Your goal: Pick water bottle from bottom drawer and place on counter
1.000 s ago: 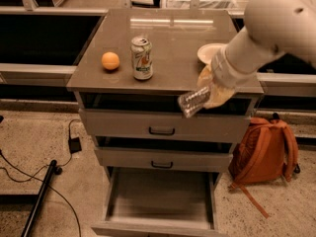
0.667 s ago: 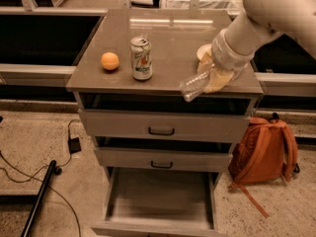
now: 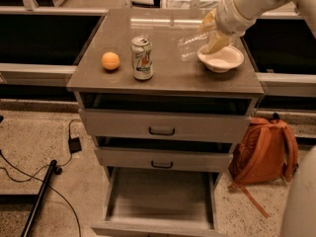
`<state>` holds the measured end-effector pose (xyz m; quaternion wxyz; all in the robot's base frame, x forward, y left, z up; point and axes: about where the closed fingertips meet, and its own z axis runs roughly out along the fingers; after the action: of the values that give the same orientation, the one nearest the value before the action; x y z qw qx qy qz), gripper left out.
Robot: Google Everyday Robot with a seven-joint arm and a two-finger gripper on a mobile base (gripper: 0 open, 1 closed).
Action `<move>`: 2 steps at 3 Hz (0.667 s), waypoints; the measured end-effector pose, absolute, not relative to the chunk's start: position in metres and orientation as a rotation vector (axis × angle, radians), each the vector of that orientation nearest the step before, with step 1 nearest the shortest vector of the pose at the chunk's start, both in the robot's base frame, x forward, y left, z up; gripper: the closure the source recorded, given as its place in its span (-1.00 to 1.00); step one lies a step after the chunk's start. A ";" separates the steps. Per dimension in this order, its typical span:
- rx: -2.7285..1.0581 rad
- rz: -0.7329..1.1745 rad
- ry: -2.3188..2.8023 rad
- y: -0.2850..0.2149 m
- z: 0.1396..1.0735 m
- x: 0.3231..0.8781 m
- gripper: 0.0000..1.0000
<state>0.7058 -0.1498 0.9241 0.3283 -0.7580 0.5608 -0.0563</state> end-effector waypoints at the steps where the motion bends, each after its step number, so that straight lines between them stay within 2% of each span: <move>1: -1.926 -0.173 1.441 -0.138 0.930 0.745 1.00; 2: -1.930 -0.248 1.407 -0.122 0.928 0.784 1.00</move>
Offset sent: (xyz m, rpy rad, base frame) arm 0.1351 0.0430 0.0111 -0.0381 -0.1953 -0.0122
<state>0.7842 -0.1222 0.9276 0.3618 -0.7492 0.5464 -0.0962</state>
